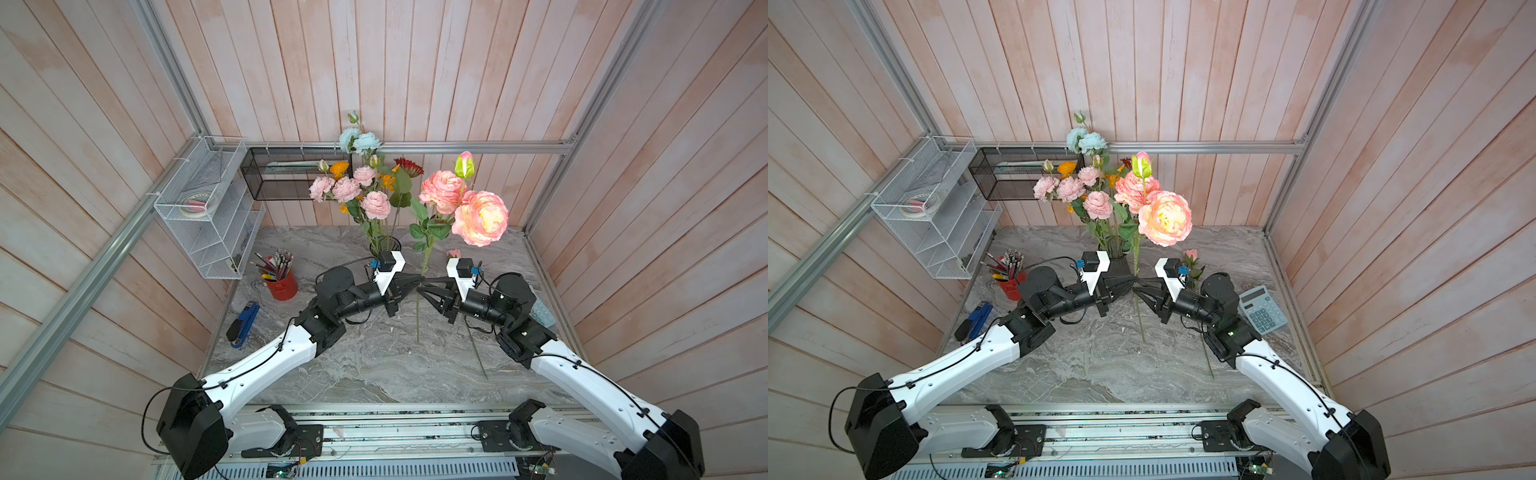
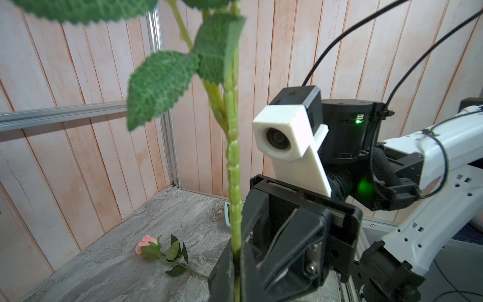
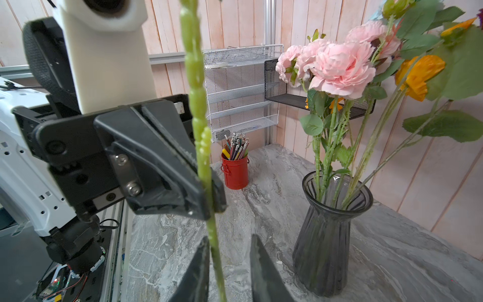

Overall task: Pick out pink flowers from the vase
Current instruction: Pick up the flower from the vase, then place the flower at the center of the board.

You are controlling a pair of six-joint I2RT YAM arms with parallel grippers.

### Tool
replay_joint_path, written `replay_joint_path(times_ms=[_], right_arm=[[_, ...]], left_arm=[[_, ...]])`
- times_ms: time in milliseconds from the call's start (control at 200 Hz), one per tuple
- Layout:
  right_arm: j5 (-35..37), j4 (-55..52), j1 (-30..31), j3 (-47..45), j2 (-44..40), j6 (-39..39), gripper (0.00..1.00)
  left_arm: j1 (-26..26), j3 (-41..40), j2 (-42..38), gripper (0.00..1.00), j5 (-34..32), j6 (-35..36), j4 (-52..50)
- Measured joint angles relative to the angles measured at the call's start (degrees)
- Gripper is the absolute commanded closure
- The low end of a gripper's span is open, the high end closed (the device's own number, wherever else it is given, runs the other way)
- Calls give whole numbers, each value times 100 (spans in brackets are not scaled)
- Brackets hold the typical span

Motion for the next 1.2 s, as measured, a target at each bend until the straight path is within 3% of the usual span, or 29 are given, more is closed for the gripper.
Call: replay_joint_path(times_ms=[85,150,310,350,460,550,680,825,1200], right_arm=[[-35,13,22,26,20,17,84],[-85,11,35,50,26,28,100],[-103,2,68,103,59,-39,100],[-103,0,66,107,61,-39,100],[-39,-61,68,107,59,-37,100],[142,-219,68,140,59,-35,100],[649,-713,59,398,79,22,100],[1119,-1272,-153,741,136,258,100],[1226,-2852,-1818,859,566,986,100]], left_arm=[[0,0,11,100,-4,0,7],[0,0,17,100,-15,-2,13],[2,0,26,99,-44,-20,61],[0,0,26,87,-46,-20,66],[0,-26,20,34,-76,39,90],[-4,-173,-42,0,-153,107,125],[-11,-505,-166,0,-343,313,107],[-155,-837,-205,0,-999,726,22],[-782,-1060,-205,0,-3040,1604,-197]])
